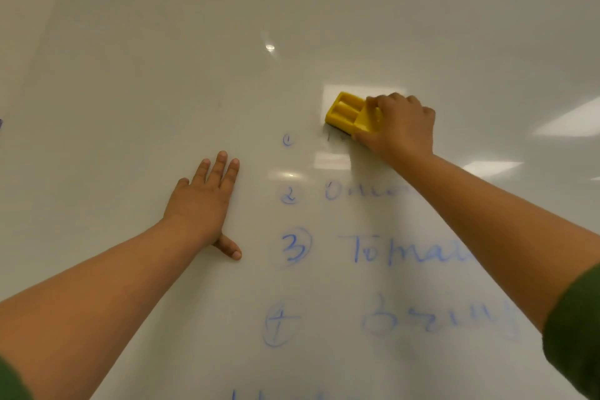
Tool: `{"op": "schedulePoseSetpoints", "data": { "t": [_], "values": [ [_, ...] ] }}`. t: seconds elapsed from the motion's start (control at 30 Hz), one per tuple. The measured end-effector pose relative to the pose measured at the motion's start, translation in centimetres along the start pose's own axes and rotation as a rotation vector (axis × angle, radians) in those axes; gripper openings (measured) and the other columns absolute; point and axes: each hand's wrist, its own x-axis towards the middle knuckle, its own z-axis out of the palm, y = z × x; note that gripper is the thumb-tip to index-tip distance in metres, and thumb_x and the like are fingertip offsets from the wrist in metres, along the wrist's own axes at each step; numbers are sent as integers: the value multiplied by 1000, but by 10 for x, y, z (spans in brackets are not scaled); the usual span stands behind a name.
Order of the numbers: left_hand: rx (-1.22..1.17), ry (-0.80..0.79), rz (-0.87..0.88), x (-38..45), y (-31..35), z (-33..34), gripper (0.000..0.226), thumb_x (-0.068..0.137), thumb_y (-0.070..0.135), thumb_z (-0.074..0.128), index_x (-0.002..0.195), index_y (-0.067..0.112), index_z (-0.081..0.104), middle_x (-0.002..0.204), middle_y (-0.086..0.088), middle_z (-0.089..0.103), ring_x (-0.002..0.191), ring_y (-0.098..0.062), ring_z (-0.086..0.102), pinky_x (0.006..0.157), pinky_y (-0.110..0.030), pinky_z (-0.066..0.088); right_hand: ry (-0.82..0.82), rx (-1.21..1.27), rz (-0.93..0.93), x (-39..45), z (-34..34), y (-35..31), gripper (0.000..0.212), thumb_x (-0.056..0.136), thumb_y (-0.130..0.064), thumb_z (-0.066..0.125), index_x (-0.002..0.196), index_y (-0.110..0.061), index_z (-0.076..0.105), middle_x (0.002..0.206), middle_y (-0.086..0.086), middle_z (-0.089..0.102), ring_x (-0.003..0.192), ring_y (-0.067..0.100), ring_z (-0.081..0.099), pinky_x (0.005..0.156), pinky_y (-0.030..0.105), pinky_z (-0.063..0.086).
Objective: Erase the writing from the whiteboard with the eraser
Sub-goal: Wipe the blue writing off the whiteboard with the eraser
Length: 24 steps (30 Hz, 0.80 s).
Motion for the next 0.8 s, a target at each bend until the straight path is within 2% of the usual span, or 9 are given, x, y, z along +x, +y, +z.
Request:
{"op": "schedulePoseSetpoints", "data": {
  "t": [0.13,0.23,0.37,0.53,0.67,0.73,0.8],
  "values": [
    [15,-1,1,0,0,0,152,50,77,69,142,12,-33,152,-9,-33,146,-28,-13,117,-42,19,-33,-55,-115,-25,-4,17,53,79,-45,64,127,-27,52,119,2,58,112,25,47,98,40,27],
    [22,3,2,0,0,1,152,50,77,68,142,11,-33,152,-10,-33,146,-29,-13,117,-43,19,-19,-48,-13,-15,-12,27,51,80,-45,64,126,-25,53,119,4,58,112,27,48,97,41,28],
    [32,8,4,-1,0,-1,152,49,78,68,142,10,-33,152,-11,-32,146,-29,-12,117,-43,20,20,-7,128,13,-10,7,43,80,-37,63,120,-22,56,121,6,57,116,29,45,93,40,30],
    [22,5,-1,0,-1,1,152,49,78,68,142,12,-33,152,-9,-33,146,-28,-13,117,-43,19,-2,1,-14,6,5,-20,47,80,-40,62,123,-24,54,120,3,57,114,27,46,93,39,30],
    [33,5,3,0,-1,1,152,49,79,67,142,11,-33,152,-10,-33,146,-28,-13,116,-44,18,-28,-50,-160,-22,7,-5,51,80,-45,62,127,-29,51,119,0,58,114,24,46,100,41,26],
    [34,7,2,0,0,1,152,49,79,67,142,11,-33,152,-10,-32,146,-28,-12,116,-44,19,-25,-74,-150,-22,2,6,51,79,-48,62,126,-29,53,118,0,59,113,24,47,100,42,26],
    [34,8,1,1,-1,1,152,50,78,68,142,11,-33,152,-10,-32,146,-28,-12,116,-43,19,4,-56,-56,-12,-2,11,49,80,-47,62,123,-27,54,118,3,59,112,26,48,97,42,28]
  ]
}}
